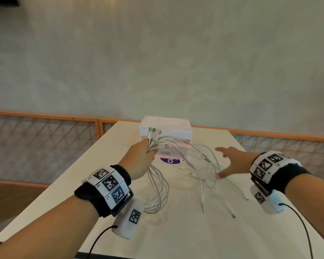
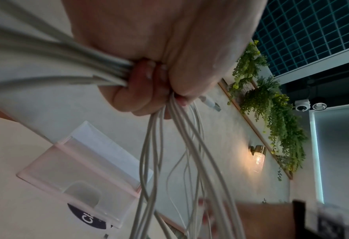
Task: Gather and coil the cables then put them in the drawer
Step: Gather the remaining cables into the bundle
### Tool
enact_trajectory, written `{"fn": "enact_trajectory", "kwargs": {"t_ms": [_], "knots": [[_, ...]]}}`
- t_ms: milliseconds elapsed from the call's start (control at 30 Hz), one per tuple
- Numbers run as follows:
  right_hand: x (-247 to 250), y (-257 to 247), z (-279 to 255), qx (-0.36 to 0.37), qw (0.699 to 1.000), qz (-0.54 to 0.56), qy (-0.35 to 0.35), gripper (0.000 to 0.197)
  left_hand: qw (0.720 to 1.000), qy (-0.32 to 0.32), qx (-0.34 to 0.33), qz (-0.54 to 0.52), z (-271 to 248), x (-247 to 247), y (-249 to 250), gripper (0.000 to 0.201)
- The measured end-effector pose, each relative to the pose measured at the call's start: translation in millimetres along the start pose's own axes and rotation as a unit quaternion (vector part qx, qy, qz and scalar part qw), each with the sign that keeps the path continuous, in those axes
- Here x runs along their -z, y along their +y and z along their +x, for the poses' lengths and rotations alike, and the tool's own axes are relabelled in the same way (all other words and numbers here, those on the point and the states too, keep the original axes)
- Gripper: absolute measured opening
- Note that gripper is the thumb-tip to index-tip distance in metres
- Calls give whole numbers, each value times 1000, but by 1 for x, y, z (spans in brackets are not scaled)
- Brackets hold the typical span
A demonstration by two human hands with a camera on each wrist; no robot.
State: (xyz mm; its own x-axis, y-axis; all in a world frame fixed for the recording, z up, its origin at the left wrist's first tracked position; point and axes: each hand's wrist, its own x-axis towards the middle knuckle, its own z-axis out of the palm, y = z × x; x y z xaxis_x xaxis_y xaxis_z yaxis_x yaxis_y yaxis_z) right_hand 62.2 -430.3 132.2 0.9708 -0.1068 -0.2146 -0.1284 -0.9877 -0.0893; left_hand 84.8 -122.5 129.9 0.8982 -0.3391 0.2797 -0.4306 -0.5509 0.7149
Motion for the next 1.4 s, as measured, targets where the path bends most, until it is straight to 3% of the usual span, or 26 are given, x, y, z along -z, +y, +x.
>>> {"fn": "enact_trajectory", "kwargs": {"t_ms": [133, 233, 267, 333, 400, 500, 600, 667, 767, 867, 967, 1133, 1300, 1333, 1400], "knots": [[18, -53, -18, 170, 965, 56, 194, 114, 1000, -15, -19, 17, -1, -8, 7, 19], [16, -104, -23, 260, 948, 82, 166, 104, 999, -24, -35, 17, -6, -15, 14, 18], [14, -115, -20, 271, 947, 91, 144, 93, 999, -23, -39, 14, -7, -16, 15, 17], [13, -125, -11, 279, 947, 84, 135, 46, 999, -18, -40, 6, -12, -13, 17, 5], [18, -121, -5, 265, 947, 89, 157, 6, 999, 3, -38, -9, -14, -3, 13, 26], [26, -103, -2, 231, 942, 119, 211, 14, 998, 48, 2, -30, -10, 18, -2, 44], [22, -80, 2, 165, 956, 74, 231, 13, 995, 65, 31, -68, -3, 31, -16, 16], [14, -69, 7, 129, 975, -1, 181, 24, 987, 75, 64, -130, -4, 32, -17, 24], [13, -65, 5, 98, 992, -65, 53, 74, 964, 64, 93, -239, -5, 31, -13, 26], [25, -78, -13, 123, 990, -44, 44, 92, 953, 44, 98, -282, -7, 29, -9, 21], [24, -108, -38, 217, 970, 50, 99, 86, 940, 36, 99, -325, -9, 26, -2, 20], [-18, -165, -50, 291, 938, 185, -31, 87, 909, 32, 73, -409, -12, 14, 18, 27], [-51, -190, -37, 341, 870, 345, -90, 15, 897, 9, 45, -439, -17, 17, 23, 28], [-56, -189, -36, 339, 873, 342, -79, 7, 899, 12, 39, -437, -17, 21, 21, 29], [-63, -182, -36, 341, 897, 279, -29, 11, 897, 32, 40, -439, -16, 33, 16, 29]]}}
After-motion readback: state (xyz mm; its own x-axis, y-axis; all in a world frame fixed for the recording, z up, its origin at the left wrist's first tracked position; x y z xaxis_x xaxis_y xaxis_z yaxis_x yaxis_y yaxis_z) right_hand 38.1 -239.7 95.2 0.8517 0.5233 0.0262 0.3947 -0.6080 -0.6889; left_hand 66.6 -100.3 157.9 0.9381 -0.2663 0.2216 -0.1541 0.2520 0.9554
